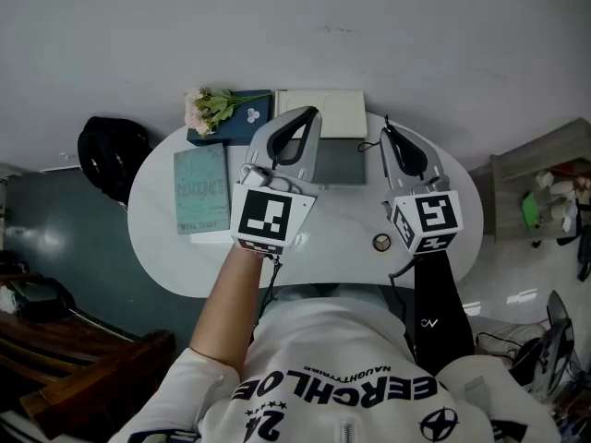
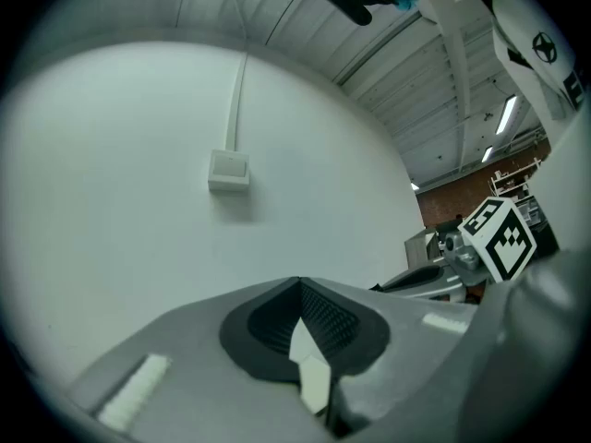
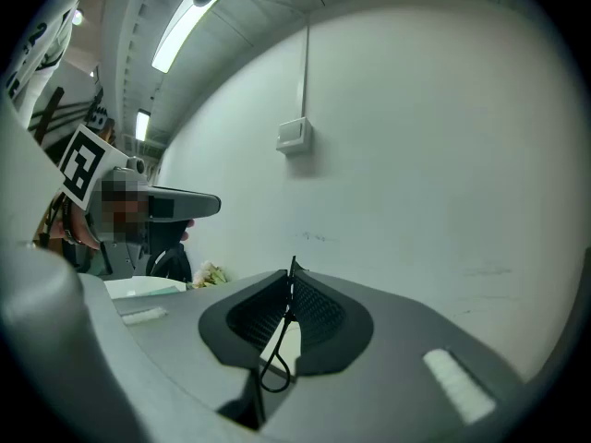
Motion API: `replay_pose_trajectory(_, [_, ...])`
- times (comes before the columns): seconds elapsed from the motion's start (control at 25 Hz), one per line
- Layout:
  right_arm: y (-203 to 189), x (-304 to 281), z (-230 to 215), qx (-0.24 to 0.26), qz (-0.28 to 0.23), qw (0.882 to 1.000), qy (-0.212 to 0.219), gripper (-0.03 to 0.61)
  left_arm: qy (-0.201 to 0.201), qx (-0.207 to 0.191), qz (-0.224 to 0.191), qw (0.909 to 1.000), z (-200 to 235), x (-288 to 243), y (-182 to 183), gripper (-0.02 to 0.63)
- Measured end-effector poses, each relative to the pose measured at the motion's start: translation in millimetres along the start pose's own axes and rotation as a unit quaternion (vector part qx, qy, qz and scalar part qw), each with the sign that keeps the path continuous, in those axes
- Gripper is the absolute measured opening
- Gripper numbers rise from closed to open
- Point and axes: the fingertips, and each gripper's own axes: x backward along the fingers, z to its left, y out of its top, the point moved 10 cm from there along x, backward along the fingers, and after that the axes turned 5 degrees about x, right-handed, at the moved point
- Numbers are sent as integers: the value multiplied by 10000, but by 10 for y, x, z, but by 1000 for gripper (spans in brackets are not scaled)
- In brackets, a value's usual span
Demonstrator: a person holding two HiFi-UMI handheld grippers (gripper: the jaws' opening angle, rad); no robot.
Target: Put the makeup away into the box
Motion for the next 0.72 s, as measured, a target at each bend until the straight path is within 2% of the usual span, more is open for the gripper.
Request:
replay_pose_trajectory(0.2, [-303, -299, 202, -122, 555, 9980, 293, 48, -53, 53, 9, 10000, 74, 59, -57, 0])
replay_pose_trajectory(0.36, [-704, -494, 352, -350, 1035, 9931, 439, 48, -34, 89, 63, 9999, 153, 118, -126, 0])
replay_pose_trajectory(0.72, [-1385, -745, 514, -658, 1902, 9788, 389, 48, 91, 218, 263, 9994, 306, 209, -285, 0])
